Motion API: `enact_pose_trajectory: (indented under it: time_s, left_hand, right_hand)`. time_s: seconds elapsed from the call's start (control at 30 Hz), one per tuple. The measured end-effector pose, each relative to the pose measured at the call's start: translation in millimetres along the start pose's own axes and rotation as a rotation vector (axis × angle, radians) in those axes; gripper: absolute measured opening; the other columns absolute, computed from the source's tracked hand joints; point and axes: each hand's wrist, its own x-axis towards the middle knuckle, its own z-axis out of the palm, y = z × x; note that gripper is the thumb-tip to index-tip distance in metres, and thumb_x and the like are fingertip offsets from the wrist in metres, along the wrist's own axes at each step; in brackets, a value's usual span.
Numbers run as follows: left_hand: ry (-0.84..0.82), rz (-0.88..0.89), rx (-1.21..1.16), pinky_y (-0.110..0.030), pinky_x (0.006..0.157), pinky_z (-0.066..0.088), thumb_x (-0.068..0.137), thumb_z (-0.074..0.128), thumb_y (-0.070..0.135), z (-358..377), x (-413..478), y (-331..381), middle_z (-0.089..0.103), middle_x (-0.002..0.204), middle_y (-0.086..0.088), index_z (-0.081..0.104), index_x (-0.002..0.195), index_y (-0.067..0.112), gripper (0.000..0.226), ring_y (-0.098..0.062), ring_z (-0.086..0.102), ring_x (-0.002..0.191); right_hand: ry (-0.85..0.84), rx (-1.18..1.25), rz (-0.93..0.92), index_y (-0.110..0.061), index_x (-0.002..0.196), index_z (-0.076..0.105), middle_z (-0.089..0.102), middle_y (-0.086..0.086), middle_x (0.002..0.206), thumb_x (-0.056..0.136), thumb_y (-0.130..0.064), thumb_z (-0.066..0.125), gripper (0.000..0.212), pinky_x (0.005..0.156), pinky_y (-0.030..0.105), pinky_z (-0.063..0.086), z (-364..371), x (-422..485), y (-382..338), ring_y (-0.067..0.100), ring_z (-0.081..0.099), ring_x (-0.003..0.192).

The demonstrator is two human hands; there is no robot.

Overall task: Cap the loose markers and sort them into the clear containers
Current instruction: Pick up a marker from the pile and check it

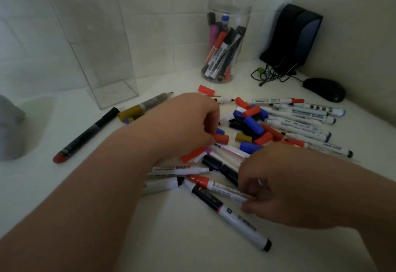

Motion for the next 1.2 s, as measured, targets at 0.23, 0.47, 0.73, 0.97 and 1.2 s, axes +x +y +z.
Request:
enact_pose_trajectory:
  time_s: [0.23,0.47,0.73,0.97,1.2]
  left_hand:
    - [-0.017,-0.073,0.073,-0.018,0.061,0.036,0.077,0.081,0.043,-21,-11,-7,0.057,0.091,0.013,0.06,0.084,0.033,0.025,-0.004,0.052,0.079]
    - [-0.279,-0.079,0.231,-0.012,0.062,0.04,0.088,0.068,0.047,-9,-12,-2,0.066,0.087,0.013,0.073,0.095,0.035,0.015,-0.002,0.058,0.076]
    - [-0.098,0.009,-0.025,-0.013,0.072,0.044,0.088,0.068,0.046,-11,-6,-2,0.06,0.09,0.023,0.067,0.1,0.04,0.013,0.004,0.058,0.082]
    - [-0.03,0.042,-0.523,-0.013,0.07,0.054,0.089,0.072,0.025,-18,-12,5,0.075,0.076,0.009,0.07,0.097,0.028,0.009,-0.009,0.073,0.067]
    - [-0.06,0.119,-0.562,-0.027,0.079,0.055,0.087,0.073,0.023,-19,-14,4,0.076,0.077,0.005,0.071,0.099,0.027,0.013,-0.014,0.074,0.07]
  right_hand:
    - [0.047,0.275,0.117,-0.044,0.09,0.065,0.06,-0.032,0.093,0.078,-0.043,0.073,0.015,0.069,0.011,0.05,-18,-19,21,-0.005,0.06,0.08]
    - [0.256,0.548,0.166,-0.033,0.094,0.07,0.073,-0.008,0.088,0.076,-0.014,0.077,0.027,0.077,0.033,0.062,-26,-25,53,0.012,0.071,0.078]
    - [0.321,0.656,0.181,-0.027,0.091,0.069,0.073,-0.003,0.083,0.082,-0.013,0.067,0.018,0.067,0.031,0.058,-26,-23,50,0.013,0.07,0.072]
    - [0.444,0.655,0.177,-0.029,0.087,0.07,0.075,-0.002,0.081,0.084,-0.011,0.066,0.018,0.066,0.033,0.06,-32,-28,55,0.015,0.073,0.072]
    - [0.358,0.645,0.087,-0.039,0.088,0.069,0.075,0.002,0.084,0.08,-0.02,0.067,0.021,0.069,0.039,0.062,-33,-32,57,0.017,0.072,0.071]
